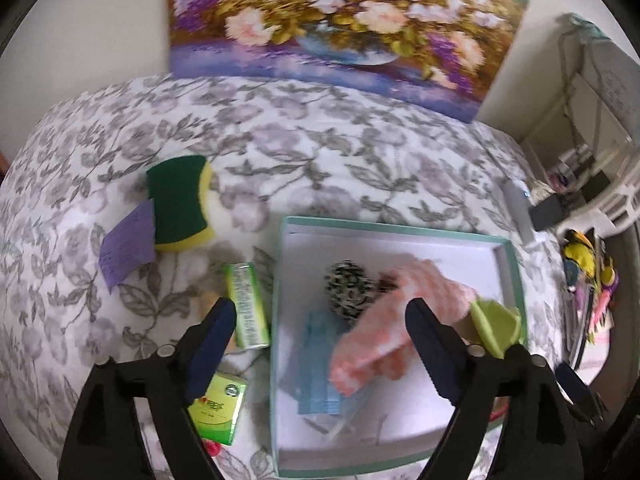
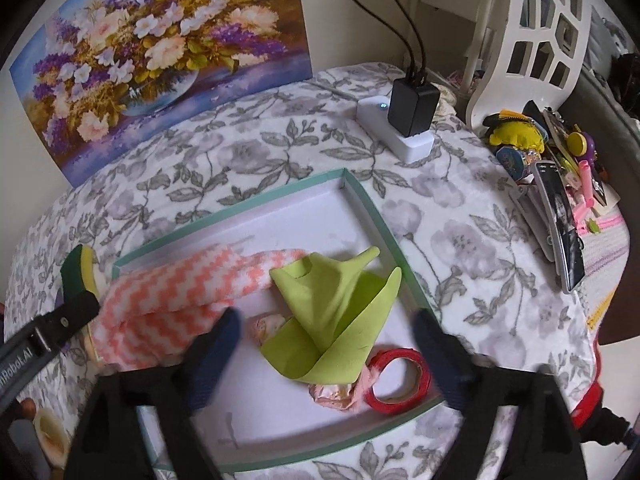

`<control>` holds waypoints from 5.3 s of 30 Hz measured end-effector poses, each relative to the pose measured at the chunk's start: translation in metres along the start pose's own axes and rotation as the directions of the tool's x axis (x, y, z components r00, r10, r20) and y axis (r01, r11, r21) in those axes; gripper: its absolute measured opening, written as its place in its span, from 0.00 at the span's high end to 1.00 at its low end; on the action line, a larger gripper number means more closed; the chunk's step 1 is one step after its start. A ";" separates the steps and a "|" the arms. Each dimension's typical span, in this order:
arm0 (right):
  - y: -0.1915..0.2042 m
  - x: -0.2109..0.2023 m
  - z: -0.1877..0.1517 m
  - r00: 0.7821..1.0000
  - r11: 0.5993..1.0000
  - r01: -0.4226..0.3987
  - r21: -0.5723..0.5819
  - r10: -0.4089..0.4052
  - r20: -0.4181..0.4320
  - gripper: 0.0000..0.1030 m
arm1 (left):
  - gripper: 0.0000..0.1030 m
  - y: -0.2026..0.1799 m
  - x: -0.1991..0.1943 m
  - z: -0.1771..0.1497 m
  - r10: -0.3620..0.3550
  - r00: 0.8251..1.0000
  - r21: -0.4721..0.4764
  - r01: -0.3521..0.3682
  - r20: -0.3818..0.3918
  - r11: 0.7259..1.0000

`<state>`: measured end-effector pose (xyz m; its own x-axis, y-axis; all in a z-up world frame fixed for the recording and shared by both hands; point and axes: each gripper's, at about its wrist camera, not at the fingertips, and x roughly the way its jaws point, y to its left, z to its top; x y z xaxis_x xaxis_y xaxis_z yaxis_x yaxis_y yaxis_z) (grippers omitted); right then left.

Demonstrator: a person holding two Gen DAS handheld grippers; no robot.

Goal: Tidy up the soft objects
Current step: 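Open both tools, releasing the chevron towel and green cloth into the tray, then reach down and grasp the red flower hair tie with the left tool, then grasp the green tissue pack with the right tool while the left tool holds the hair tie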

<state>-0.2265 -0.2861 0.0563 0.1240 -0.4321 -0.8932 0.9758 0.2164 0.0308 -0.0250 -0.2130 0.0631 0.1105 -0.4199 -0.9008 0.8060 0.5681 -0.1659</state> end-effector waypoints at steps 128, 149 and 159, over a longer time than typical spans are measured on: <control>0.138 0.004 -0.122 0.971 0.960 -0.076 -0.270 0.010 -0.238 0.11 | 0.71 0.117 0.048 -0.123 -0.113 0.934 -0.294 0.009 -0.340 0.956; 0.168 -0.012 -0.114 0.980 0.945 -0.158 -0.286 0.116 -0.160 0.11 | 0.73 0.175 0.011 -0.103 -0.136 0.961 -0.395 0.031 -0.241 0.918; 0.201 -0.006 -0.119 0.964 0.914 -0.248 -0.321 0.200 -0.177 0.22 | 0.73 0.215 0.001 -0.089 -0.062 0.978 -0.435 -0.031 -0.199 0.900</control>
<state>-0.0527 -0.1358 0.0147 0.2827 -0.2184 -0.9340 0.8031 0.5864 0.1059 0.0965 -0.0284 -0.0086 -0.0580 -0.3053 -0.9505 0.4685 0.8324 -0.2960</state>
